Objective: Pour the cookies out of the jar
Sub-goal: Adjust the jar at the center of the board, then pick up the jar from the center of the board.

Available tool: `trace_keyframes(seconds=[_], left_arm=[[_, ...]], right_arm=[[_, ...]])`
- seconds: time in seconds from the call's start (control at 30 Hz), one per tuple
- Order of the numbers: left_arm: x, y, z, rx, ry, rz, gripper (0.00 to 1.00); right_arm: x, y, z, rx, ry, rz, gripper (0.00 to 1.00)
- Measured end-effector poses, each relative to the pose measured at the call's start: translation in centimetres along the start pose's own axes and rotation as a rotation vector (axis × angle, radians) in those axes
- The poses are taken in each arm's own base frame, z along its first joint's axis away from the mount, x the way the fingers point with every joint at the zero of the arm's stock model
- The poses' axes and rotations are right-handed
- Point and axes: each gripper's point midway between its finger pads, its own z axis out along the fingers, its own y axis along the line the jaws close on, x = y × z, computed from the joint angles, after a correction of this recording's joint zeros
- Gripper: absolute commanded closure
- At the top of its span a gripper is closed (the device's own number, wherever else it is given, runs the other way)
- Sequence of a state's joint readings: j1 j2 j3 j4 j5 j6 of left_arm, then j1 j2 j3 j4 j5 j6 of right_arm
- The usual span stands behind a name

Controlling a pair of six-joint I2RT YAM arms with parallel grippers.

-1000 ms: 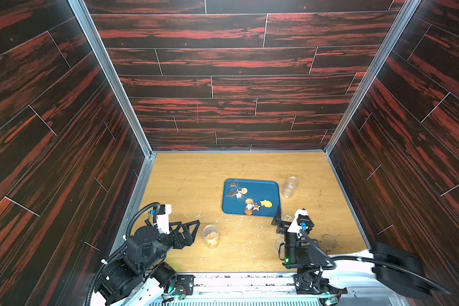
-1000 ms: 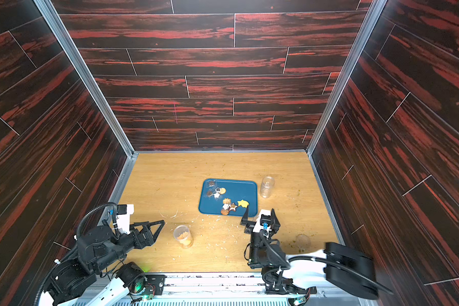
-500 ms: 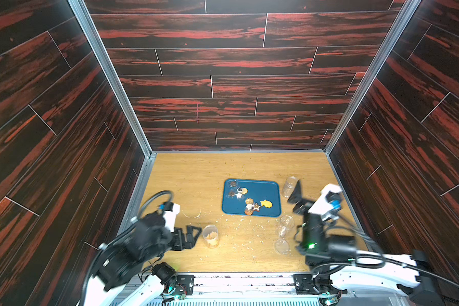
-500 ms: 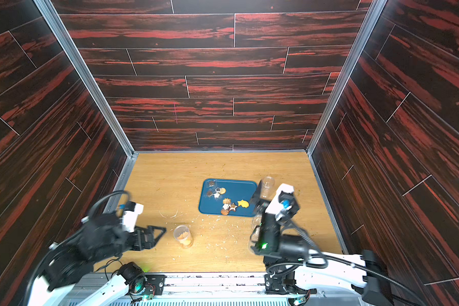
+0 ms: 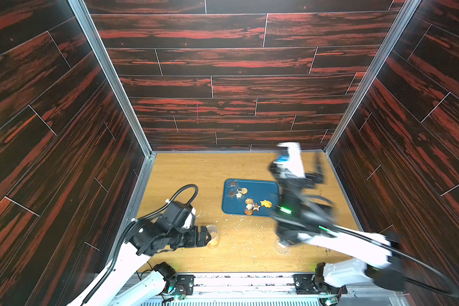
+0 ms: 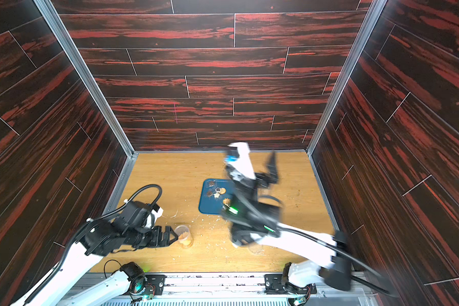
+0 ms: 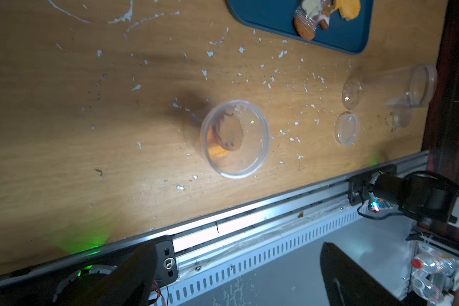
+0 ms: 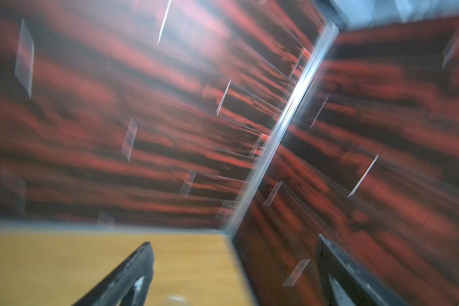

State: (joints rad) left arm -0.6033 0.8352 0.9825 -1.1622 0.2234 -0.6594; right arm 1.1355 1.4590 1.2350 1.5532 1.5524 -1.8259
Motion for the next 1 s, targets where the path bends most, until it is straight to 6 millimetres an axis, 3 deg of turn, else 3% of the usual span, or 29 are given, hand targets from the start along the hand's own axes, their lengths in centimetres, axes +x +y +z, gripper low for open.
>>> trace_keyframes(seconds=[0.1,0.2,0.3,0.43,0.5,0.6,0.67,0.8,0.9,0.93,1.0], left_arm=[[-1.0,-0.1,0.2,-0.017,-0.027,0.002,0.0],[-1.5,-0.2,0.1,-0.015,-0.053,0.004,0.0],[-1.8,-0.3,0.2,-0.015,-0.063,0.005,0.0],[-1.9,-0.4,0.2,-0.011,-0.068,0.002,0.0],[-1.9,-0.3,0.1,-0.01,-0.073,0.002,0.0],[-2.0,-0.3,-0.1,-0.007,-0.082,0.005,0.0],[-2.0,-0.3,-0.1,-0.008,-0.085,0.005,0.0],[-2.1,-0.2,0.1,-0.019,-0.078,0.007,0.0],[-2.2,-0.2,0.4,-0.028,-0.072,0.01,0.0],[-2.2,-0.2,0.5,-0.029,-0.07,0.012,0.0],[-2.2,-0.3,0.5,-0.024,-0.067,0.013,0.0]], right_arm=[[1.5,0.2,4.0,0.108,0.096,-0.09,0.01],[0.1,-3.4,8.1,0.239,0.173,-0.044,0.01],[-0.6,-5.5,10.1,0.314,0.198,-0.038,0.02],[1.0,-3.5,12.3,0.351,0.229,-0.158,0.01],[0.8,-2.2,14.0,0.373,0.233,-0.204,0.01],[-1.9,-1.7,15.8,0.357,0.188,-0.217,0.02],[-5.0,-2.7,16.6,0.331,0.127,-0.167,0.02],[-10.8,-8.2,16.9,0.287,-0.003,0.09,0.02],[-13.3,-11.6,16.1,0.201,-0.108,0.288,0.02],[-13.9,-11.9,15.7,0.141,-0.143,0.343,0.02],[-14.7,-10.5,15.0,-0.032,-0.194,0.417,0.02]])
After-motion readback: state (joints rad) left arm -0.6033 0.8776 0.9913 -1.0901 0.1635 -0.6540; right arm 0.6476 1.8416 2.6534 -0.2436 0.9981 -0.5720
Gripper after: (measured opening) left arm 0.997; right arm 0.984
